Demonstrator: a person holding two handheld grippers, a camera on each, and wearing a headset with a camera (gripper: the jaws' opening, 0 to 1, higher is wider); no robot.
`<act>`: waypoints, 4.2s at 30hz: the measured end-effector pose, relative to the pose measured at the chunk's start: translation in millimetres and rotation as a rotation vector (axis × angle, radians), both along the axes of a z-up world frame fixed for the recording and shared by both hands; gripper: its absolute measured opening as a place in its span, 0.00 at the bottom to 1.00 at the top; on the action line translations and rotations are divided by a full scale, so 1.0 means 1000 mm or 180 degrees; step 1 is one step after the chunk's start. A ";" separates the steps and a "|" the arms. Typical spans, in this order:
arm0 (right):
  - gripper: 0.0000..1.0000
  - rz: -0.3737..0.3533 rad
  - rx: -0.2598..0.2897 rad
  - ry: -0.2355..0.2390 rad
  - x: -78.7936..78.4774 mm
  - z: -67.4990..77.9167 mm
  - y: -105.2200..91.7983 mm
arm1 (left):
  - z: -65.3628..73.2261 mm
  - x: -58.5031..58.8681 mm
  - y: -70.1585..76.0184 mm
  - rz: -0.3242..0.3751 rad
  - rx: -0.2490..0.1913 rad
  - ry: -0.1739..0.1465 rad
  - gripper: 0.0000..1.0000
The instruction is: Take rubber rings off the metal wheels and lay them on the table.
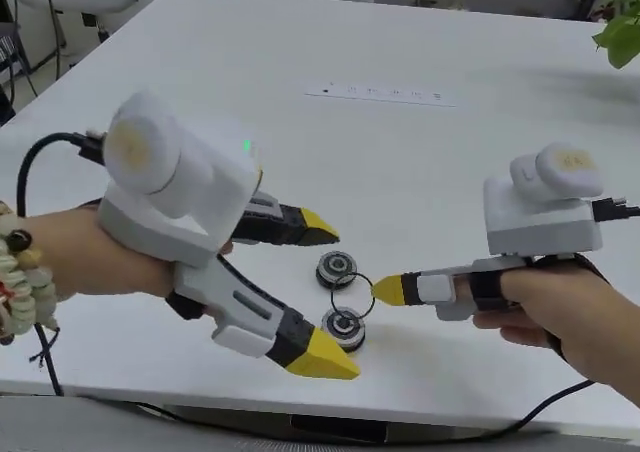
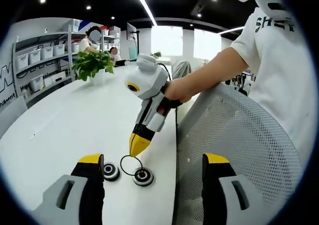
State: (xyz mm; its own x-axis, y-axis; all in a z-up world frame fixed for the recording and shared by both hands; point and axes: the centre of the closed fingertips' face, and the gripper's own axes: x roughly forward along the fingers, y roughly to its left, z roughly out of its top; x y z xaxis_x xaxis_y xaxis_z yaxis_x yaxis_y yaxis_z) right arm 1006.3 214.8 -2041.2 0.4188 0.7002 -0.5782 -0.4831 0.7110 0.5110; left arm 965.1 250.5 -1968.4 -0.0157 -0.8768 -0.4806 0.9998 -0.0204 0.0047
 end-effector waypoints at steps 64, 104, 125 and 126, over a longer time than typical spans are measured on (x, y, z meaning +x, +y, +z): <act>0.00 -0.0097 0.0195 -0.0386 0.008 0.036 0.003 | -0.007 -0.003 0.103 0.1436 -0.0239 0.0165 0.90; 0.00 0.0920 -0.0401 -0.1012 -0.020 -0.005 0.070 | -0.007 -0.003 0.103 0.1449 -0.0275 0.0222 0.85; 0.01 0.1027 -0.0682 -0.1043 -0.018 -0.020 0.069 | -0.008 -0.002 0.103 0.1493 -0.0318 0.0302 0.85; 0.01 0.1018 -0.0690 -0.1031 -0.017 -0.020 0.069 | -0.008 -0.002 0.103 0.1496 -0.0317 0.0303 0.85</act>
